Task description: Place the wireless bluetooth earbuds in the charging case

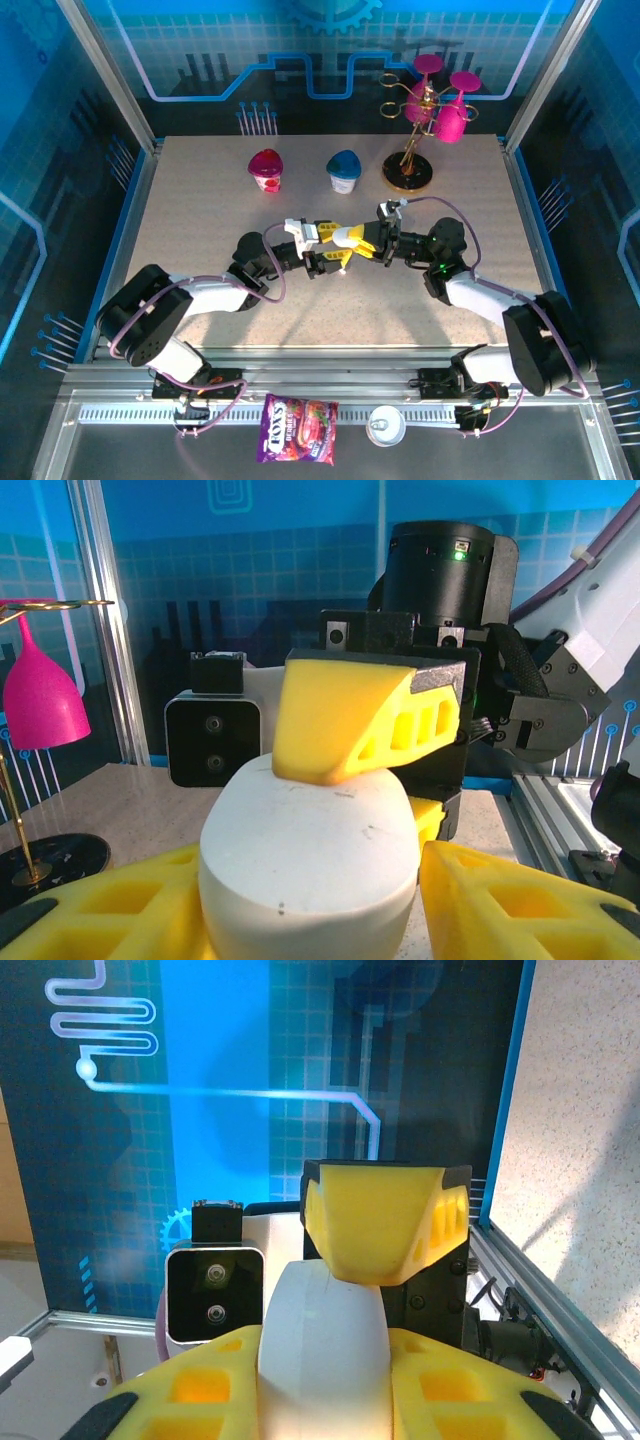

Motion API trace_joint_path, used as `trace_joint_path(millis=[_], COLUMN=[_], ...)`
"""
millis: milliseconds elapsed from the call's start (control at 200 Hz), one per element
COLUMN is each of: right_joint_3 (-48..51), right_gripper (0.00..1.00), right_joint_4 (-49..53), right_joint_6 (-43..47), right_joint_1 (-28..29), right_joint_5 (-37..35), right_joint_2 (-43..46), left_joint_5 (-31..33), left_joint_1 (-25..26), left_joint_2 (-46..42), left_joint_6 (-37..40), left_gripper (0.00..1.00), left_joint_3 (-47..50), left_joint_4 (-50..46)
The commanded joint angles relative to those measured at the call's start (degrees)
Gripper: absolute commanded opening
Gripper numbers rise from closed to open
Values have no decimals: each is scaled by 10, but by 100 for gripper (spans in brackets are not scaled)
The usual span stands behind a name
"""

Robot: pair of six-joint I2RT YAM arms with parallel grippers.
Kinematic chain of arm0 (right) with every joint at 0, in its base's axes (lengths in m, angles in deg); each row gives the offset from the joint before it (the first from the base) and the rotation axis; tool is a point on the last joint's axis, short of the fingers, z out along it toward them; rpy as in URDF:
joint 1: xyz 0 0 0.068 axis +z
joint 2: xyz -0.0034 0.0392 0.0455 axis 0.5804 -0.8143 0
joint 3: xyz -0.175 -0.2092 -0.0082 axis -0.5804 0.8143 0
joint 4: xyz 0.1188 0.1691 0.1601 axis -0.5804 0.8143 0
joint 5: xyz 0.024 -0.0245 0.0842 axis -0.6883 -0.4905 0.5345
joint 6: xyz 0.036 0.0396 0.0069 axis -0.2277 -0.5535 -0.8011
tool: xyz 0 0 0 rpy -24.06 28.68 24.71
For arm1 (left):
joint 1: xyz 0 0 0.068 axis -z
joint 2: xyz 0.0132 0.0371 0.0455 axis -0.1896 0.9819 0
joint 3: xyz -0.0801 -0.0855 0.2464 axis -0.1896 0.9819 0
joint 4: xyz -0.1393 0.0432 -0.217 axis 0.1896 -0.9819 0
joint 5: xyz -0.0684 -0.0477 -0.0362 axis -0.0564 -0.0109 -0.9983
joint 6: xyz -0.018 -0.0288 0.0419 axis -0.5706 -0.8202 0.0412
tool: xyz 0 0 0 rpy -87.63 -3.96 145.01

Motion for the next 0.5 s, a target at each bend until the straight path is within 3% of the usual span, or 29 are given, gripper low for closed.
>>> trace_joint_path(millis=[0,495], right_joint_3=[-3,4], right_gripper=[16,16], right_joint_4=[-20,-61], right_joint_6=[-8,-33], right_joint_1=[6,6], right_joint_5=[-21,-24], right_joint_2=[-8,-24], left_joint_5=[-33,-30], left_joint_1=[6,6], left_joint_2=[6,17], left_joint_6=[4,9], left_gripper=[53,53], left_joint_3=[-15,-14], left_joint_4=[35,37])
